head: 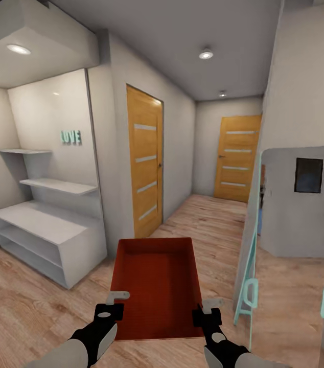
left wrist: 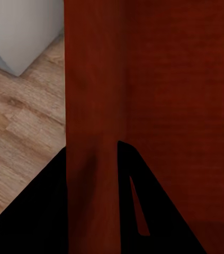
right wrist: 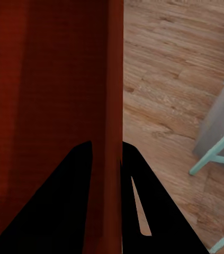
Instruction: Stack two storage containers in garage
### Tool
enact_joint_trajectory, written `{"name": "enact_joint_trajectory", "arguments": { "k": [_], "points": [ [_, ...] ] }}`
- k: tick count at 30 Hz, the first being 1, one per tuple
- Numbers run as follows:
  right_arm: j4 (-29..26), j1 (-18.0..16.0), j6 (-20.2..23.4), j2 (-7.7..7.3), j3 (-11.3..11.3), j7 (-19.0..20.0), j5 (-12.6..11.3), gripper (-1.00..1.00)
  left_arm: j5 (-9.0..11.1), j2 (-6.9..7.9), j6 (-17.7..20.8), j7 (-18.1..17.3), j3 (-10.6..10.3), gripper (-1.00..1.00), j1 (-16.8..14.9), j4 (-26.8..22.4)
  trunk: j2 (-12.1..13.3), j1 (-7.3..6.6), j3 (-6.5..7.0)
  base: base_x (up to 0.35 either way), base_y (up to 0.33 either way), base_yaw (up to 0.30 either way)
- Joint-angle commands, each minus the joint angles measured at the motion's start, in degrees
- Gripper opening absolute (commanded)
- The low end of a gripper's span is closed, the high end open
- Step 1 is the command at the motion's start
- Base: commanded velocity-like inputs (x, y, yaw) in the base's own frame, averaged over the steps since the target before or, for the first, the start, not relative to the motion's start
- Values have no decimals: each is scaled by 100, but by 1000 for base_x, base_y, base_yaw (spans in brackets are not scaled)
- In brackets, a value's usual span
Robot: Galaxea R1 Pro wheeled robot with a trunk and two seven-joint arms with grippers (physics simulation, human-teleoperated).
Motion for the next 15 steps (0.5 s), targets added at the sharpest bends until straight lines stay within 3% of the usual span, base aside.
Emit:
{"name": "enact_joint_trajectory", "arguments": {
  "k": [1,8,15],
  "points": [
    [1,-1,10,3,75,32,16,-100,305,-24,7,-63,161,-100,-9,-69,-5,4,-9,321,104,0],
    [1,-1,10,3,75,24,13,-100,303,-24,5,-58,161,-100,-9,-69,-5,4,-9,321,104,-24],
    [1,-1,10,3,74,20,10,-100,303,-24,3,-56,162,-100,-9,-69,-5,4,-9,321,104,-217]
  ]
}}
